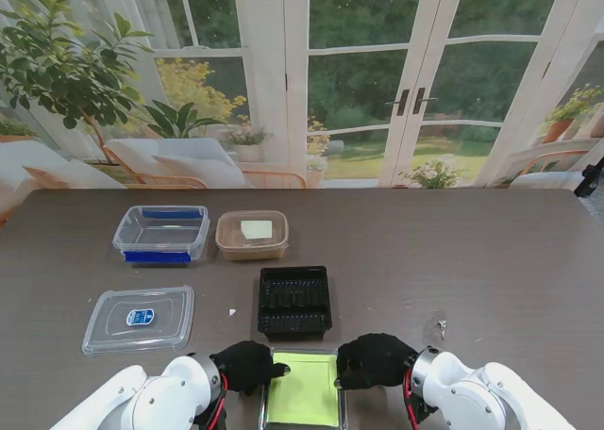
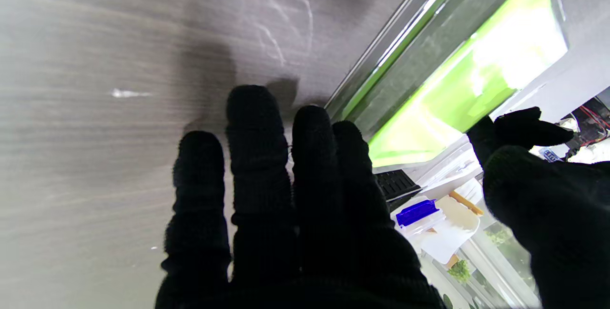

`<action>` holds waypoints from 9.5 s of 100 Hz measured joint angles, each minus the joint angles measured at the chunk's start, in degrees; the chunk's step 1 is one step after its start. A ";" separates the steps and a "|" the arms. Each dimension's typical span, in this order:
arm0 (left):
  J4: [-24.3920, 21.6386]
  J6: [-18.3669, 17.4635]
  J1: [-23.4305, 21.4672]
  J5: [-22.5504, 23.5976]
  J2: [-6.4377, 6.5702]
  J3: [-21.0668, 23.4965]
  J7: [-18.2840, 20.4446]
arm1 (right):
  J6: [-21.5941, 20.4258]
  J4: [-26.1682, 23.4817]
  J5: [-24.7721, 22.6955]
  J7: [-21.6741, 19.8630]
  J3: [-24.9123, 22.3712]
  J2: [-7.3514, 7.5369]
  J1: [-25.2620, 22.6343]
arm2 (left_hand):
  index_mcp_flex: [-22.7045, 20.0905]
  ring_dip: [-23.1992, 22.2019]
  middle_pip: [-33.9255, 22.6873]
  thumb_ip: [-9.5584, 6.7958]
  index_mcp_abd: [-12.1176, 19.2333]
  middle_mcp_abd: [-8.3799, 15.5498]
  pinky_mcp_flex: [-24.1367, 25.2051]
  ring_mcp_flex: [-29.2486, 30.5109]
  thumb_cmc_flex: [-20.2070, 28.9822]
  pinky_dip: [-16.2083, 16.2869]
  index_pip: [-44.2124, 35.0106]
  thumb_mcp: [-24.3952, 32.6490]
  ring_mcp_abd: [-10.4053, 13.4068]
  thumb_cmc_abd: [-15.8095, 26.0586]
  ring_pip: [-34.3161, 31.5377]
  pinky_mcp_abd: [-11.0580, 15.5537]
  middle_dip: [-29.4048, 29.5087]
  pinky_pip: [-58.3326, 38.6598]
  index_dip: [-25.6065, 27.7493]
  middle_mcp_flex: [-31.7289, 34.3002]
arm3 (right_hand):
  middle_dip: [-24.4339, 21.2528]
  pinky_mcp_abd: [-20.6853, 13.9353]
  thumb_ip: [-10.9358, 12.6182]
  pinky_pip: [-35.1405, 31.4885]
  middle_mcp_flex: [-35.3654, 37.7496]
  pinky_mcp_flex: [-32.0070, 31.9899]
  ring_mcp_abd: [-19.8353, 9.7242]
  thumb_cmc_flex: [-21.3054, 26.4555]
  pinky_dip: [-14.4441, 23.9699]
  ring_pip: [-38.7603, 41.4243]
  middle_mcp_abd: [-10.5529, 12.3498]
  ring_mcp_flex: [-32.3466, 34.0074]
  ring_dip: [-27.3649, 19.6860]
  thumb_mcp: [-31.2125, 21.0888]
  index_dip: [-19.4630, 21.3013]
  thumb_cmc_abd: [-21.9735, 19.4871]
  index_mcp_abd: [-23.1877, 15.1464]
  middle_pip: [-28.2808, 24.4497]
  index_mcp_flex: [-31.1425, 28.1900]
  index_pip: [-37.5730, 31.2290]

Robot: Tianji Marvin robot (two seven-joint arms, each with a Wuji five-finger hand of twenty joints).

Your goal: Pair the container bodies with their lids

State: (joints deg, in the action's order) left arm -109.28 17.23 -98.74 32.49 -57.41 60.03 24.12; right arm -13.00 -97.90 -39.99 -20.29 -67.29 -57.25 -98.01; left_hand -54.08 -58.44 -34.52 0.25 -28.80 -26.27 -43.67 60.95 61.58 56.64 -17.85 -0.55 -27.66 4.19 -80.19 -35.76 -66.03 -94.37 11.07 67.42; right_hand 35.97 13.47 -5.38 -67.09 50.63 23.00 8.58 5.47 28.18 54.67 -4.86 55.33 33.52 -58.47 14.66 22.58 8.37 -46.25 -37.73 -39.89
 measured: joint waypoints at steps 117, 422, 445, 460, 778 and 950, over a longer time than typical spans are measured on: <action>-2.24 -4.97 -1.92 1.70 -0.32 2.12 -2.06 | -1.23 -3.97 4.13 1.41 -5.97 -0.59 -5.99 | 0.00 0.00 -0.27 0.00 -0.17 -0.08 0.00 0.00 0.00 0.01 0.79 0.00 0.00 0.00 -0.15 -0.03 -0.52 -0.05 0.00 0.00 | 0.00 0.75 0.00 -0.03 0.78 0.00 0.64 0.22 0.00 0.16 -1.24 0.00 0.26 -0.04 0.01 0.00 1.88 0.00 -1.26 -0.63; 7.16 -10.79 10.69 -8.75 -0.82 4.84 1.14 | 16.05 -3.20 6.20 5.23 2.77 -2.22 7.27 | -0.73 0.05 -0.27 0.00 -0.48 -0.59 -0.06 0.01 0.00 0.02 -0.11 0.00 -0.31 0.00 -0.15 -0.87 -0.53 -0.05 0.71 0.12 | 0.00 1.48 0.00 -0.06 0.78 0.00 1.42 0.26 0.03 0.17 -3.95 0.00 0.26 -0.08 0.28 0.00 5.34 0.00 -1.23 -0.74; 8.66 -11.09 12.25 -9.51 -0.83 4.67 1.43 | 17.48 -1.98 6.23 6.44 4.38 -2.62 9.29 | -0.73 0.05 -0.27 0.00 -0.48 -0.59 -0.05 0.01 0.00 0.02 -0.09 0.00 -0.31 0.00 -0.15 -0.87 -0.53 -0.05 0.69 0.12 | 0.00 1.49 0.00 -0.05 0.78 0.00 1.42 0.25 0.05 0.17 -3.95 0.00 0.26 -0.08 0.28 0.00 5.32 0.00 -1.21 -0.74; 9.48 -11.09 13.45 -9.85 -0.83 4.64 2.30 | 19.08 -1.42 6.30 6.79 5.68 -2.79 10.80 | -0.73 0.06 -0.27 0.00 -0.48 -0.59 -0.06 0.01 0.00 0.02 -0.09 0.00 -0.31 0.00 -0.15 -0.87 -0.53 -0.05 0.68 0.12 | 0.00 1.49 0.00 -0.06 0.78 0.00 1.42 0.26 0.05 0.17 -3.95 0.00 0.26 -0.08 0.28 0.00 5.31 0.00 -1.20 -0.74; 31.93 -9.03 34.07 -20.16 -1.71 -4.13 9.39 | 36.80 14.13 12.05 7.76 24.68 -6.34 32.88 | -0.27 0.06 -0.47 0.00 0.41 0.05 -0.06 0.01 0.00 0.03 2.49 0.00 -0.07 0.00 -0.15 -0.87 -0.57 -0.05 -0.79 0.06 | 0.00 1.69 0.00 -0.06 0.66 0.00 2.05 0.27 0.17 0.09 -3.06 0.00 0.26 -0.08 -0.02 0.00 -5.48 0.00 0.16 0.25; 36.80 -9.79 39.54 -21.55 -2.46 -8.63 10.16 | 39.58 19.12 14.69 10.92 25.35 -8.31 35.32 | 0.29 0.06 -0.85 0.00 0.69 0.29 -0.06 0.01 0.00 0.02 2.93 0.00 0.03 0.00 -0.15 -0.82 -0.59 -0.05 -1.64 0.03 | 0.00 2.35 0.00 -0.06 0.15 0.00 2.52 0.27 0.18 0.08 -3.05 0.00 0.26 -0.08 -0.09 0.00 -6.83 0.00 2.65 0.43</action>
State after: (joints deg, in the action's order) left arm -72.49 7.44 -59.20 10.94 -59.88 51.40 34.27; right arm 26.58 -78.78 -25.30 -9.37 -41.93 -65.56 -62.69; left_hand -53.79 -58.38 -35.37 0.25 -28.11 -25.98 -43.73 60.96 61.58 56.66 -14.92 -0.55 -27.63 4.19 -80.35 -36.58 -66.63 -94.42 9.43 67.45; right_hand 35.97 15.82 -5.37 -67.14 50.78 23.00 11.10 5.74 28.36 54.74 -7.91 55.33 33.79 -58.55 14.56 22.58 1.54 -46.25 -35.08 -39.46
